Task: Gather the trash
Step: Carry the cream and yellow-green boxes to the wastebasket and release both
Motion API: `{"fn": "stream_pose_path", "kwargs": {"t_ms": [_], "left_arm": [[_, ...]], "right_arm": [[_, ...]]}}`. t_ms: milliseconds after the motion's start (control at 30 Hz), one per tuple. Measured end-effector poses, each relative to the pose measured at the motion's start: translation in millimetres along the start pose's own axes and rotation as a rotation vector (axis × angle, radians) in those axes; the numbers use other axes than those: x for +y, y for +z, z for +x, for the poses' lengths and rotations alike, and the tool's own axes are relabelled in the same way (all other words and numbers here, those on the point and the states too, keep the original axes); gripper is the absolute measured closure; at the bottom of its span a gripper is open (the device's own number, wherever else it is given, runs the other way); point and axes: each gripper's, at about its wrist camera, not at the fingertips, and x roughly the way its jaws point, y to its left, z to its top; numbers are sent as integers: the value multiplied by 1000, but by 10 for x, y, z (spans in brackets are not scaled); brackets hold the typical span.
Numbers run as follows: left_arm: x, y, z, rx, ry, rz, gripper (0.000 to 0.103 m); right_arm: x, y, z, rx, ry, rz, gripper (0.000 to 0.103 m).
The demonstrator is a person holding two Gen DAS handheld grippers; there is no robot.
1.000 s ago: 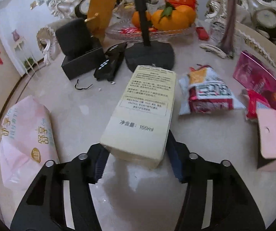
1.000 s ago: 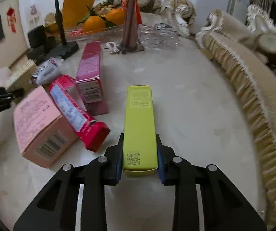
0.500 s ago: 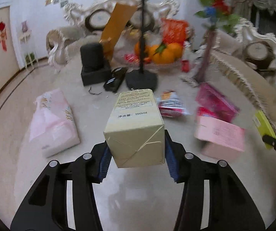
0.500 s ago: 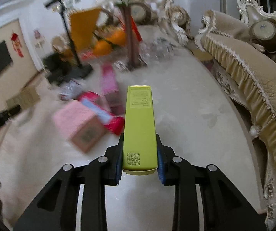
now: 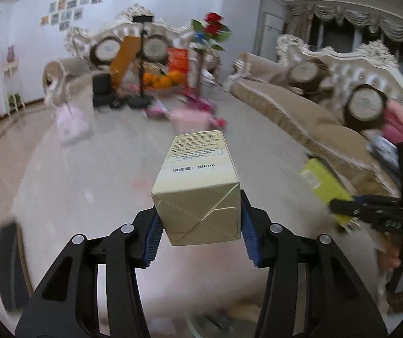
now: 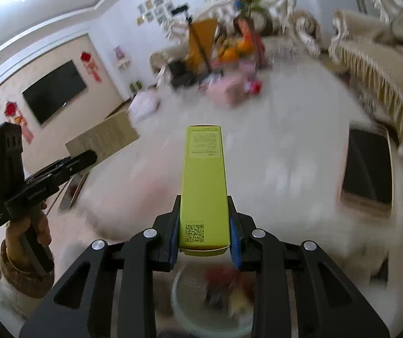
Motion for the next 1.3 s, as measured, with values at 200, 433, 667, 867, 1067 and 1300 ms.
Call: {"fn": "stream_pose_path", "kwargs": {"t_ms": [200,433,667,867,1067,1300], "left_arm": [[-425,-836,-197,139,-85,-16,54],[-580,-1659,632,399,-61,1,54],[-565,-2045,1291,548,-14,16,54],[-573,-2066,1379,548,-24,15,53],[-592,-1952,1382,530,1,11,29],[-640,-1965,1457,547,27,35,22]], "right_arm": [[154,-764,-50,186,28,34,76],[-3,-1071,842,402,-81,36,76],[-186,-1269,1483,537,-146,72,76],[-67,-1298,1642,552,-190,32,76],[-69,-1315,1521,524,-198,23,59],[-169,-1342,1377,485,-258,5,37]]}}
